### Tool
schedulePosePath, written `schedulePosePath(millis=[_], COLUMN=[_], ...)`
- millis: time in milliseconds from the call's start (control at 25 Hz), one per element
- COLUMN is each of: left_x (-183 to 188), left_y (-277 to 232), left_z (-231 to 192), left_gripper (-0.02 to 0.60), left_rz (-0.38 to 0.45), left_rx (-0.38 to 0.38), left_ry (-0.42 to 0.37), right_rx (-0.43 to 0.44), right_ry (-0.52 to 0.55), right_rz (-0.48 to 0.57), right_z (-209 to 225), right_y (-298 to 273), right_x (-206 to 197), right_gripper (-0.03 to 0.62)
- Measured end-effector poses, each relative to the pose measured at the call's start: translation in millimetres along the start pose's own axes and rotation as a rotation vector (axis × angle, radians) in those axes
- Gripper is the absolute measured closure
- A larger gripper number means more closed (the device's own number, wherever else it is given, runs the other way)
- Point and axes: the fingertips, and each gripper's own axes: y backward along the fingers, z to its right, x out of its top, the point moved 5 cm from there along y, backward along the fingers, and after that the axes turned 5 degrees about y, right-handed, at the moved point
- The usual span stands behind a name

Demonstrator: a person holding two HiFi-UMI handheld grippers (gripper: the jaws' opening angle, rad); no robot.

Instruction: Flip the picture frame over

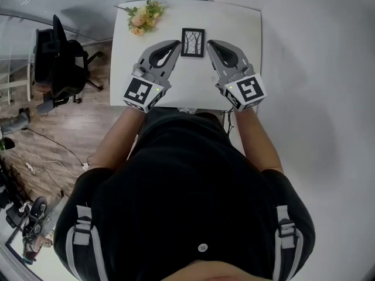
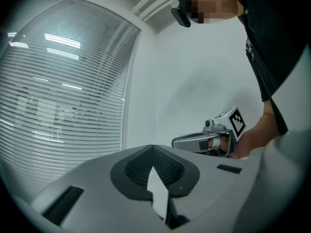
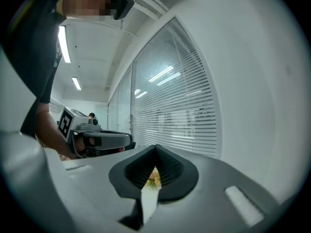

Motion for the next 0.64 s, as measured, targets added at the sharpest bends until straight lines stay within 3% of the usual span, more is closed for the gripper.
schedulePosePath(millis=[640], left_x=[-0.2], left_y=[3.1], left_z=[2.2], left_gripper=[0.58], left_rz=[0.002], left_rx=[0.01], left_ry=[-0.009], right_rx=[-0.012], right_ry=[-0.022], right_rz=[-0.001], right_z=[0.8], right_y=[4.5], right_x=[-0.6], right_gripper=[0.585])
